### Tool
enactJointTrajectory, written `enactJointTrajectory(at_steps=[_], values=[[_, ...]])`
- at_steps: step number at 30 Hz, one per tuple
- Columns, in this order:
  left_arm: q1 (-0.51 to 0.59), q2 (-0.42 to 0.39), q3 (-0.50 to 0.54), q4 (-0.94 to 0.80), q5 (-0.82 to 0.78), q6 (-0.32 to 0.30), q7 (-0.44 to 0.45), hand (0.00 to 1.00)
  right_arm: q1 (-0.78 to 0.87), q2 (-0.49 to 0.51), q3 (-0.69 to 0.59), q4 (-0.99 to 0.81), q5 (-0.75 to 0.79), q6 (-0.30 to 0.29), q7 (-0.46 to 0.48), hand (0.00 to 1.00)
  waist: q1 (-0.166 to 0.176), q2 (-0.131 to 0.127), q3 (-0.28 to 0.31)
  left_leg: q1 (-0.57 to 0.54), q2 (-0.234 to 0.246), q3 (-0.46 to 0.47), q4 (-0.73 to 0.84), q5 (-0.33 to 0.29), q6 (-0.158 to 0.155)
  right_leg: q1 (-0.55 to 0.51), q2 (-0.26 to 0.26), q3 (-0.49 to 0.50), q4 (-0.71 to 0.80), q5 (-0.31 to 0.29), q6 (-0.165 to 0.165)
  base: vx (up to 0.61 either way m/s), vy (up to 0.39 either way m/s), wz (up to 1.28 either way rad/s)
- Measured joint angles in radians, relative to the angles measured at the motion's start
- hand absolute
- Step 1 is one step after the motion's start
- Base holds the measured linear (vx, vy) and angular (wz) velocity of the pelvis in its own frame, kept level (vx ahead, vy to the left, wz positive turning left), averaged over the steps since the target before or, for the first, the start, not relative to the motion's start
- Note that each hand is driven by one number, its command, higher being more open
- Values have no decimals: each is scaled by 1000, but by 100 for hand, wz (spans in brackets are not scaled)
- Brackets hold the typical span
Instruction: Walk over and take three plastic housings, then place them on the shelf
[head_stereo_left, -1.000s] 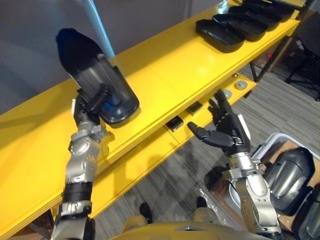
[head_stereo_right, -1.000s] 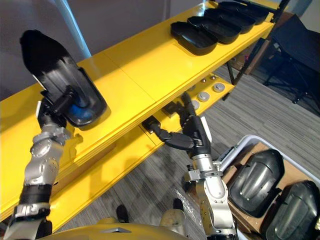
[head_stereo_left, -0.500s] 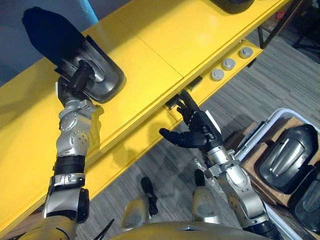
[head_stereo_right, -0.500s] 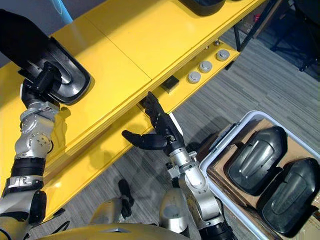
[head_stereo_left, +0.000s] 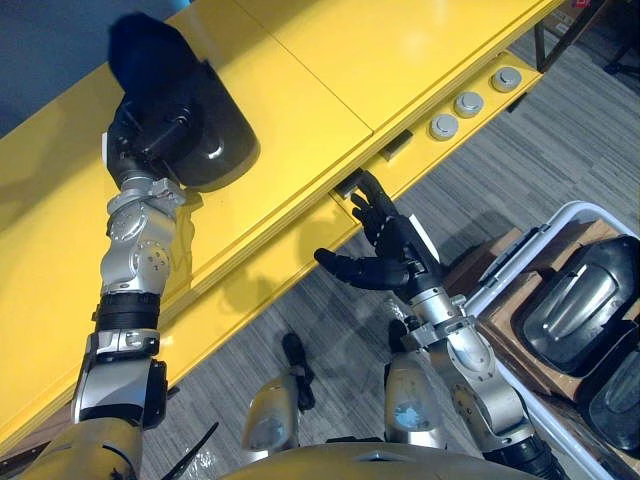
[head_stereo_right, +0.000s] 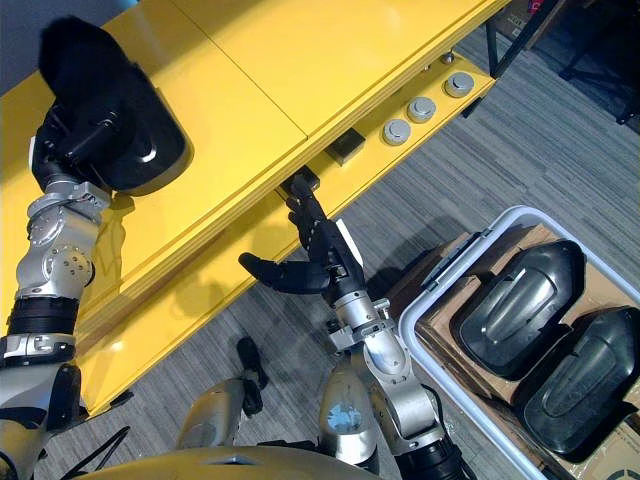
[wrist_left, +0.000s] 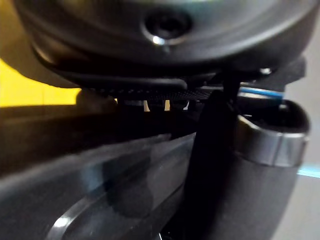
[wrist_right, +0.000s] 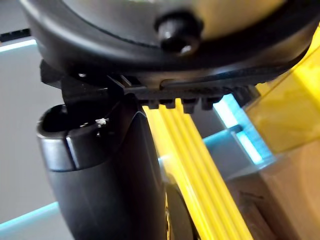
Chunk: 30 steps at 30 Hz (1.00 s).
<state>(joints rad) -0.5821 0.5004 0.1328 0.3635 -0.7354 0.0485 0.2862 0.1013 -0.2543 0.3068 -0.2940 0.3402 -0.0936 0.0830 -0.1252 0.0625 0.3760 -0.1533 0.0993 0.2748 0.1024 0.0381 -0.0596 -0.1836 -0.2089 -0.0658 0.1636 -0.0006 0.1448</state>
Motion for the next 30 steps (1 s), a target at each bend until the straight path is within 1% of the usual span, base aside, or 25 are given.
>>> enactJointTrajectory(at_steps=[4, 6, 14, 19, 21, 23, 24, 25, 26, 27, 29, 30], values=[[-8, 14, -10, 31, 0, 2, -16, 100, 3, -9, 18, -1, 61, 1, 0, 100, -5, 0, 0, 5, 0, -1, -2, 3, 0, 1, -1, -1, 7, -1, -1, -6, 0, 1], [-7, 19, -10, 42, -5, 2, -17, 100, 6, -9, 21, -1, 61, 1, 4, 100, -12, 0, 0, 12, -1, 0, -6, 6, 0, 5, -1, -1, 8, -1, -1, 0, 0, 0], [-4, 27, -8, 77, -68, -11, -18, 100, 66, -13, 29, -13, 59, 1, 19, 100, -19, 3, -1, 45, -3, 6, -47, 26, -2, 18, 0, -3, 8, -4, -3, -5, 0, -2], [17, 26, -7, 77, -82, -4, -27, 100, 85, -13, 66, -16, 57, 0, 20, 100, -25, 9, -5, 94, -7, 4, -93, 43, -4, 58, 1, -13, -11, -4, -3, 5, 2, 2], [37, 26, -4, 77, -75, 9, -25, 100, 91, -12, 73, -16, 57, 0, 20, 100, -27, 19, -24, 102, -10, 0, -112, 51, -5, 65, 1, -19, -19, -4, -2, 23, 7, 7], [45, 26, 3, 77, -10, 54, 5, 100, 99, -12, 74, -16, 57, 0, 19, 100, -27, 31, -39, 123, -12, -12, -132, 58, -6, 93, 1, -37, -34, -3, -1, 49, 6, 15], [46, 27, 4, 77, 16, 66, 12, 100, 103, -12, 75, -16, 57, 0, 19, 100, -25, 32, -46, 130, -12, -16, -138, 60, -7, 103, 2, -42, -41, -3, -1, 40, 1, 18], [54, 27, 10, 78, 61, 86, 18, 100, 114, -11, 79, -16, 57, -1, 18, 100, -23, 34, -72, 131, -12, -22, -146, 62, -8, 108, 3, -50, -47, -3, -1, 40, 1, 13], [58, 27, 15, 78, 78, 92, 15, 100, 119, -8, 80, -16, 57, -1, 18, 100, -22, 34, -82, 132, -12, -25, -146, 62, -8, 113, 3, -53, -50, -3, -1, 63, 2, 16], [63, 29, 27, 78, 100, 111, 3, 100, 122, -3, 81, -16, 57, -2, 14, 100, -16, 32, -90, 152, -14, -31, -157, 64, -9, 138, 3, -62, -62, -3, -1, 48, 2, 12], [65, 29, 41, 78, 131, 124, 3, 100, 121, -3, 85, -16, 57, -7, 12, 100, -10, 32, -102, 169, -16, -36, -173, 69, -10, 159, 3, -70, -73, -3, -1, 22, 7, 11], [65, 37, 47, 78, 157, 131, 4, 100, 120, -3, 94, -16, 57, -8, 7, 100, -6, 32, -124, 170, -17, -38, -180, 72, -10, 162, 3, -76, -83, -1, 1, 16, 13, 10]])
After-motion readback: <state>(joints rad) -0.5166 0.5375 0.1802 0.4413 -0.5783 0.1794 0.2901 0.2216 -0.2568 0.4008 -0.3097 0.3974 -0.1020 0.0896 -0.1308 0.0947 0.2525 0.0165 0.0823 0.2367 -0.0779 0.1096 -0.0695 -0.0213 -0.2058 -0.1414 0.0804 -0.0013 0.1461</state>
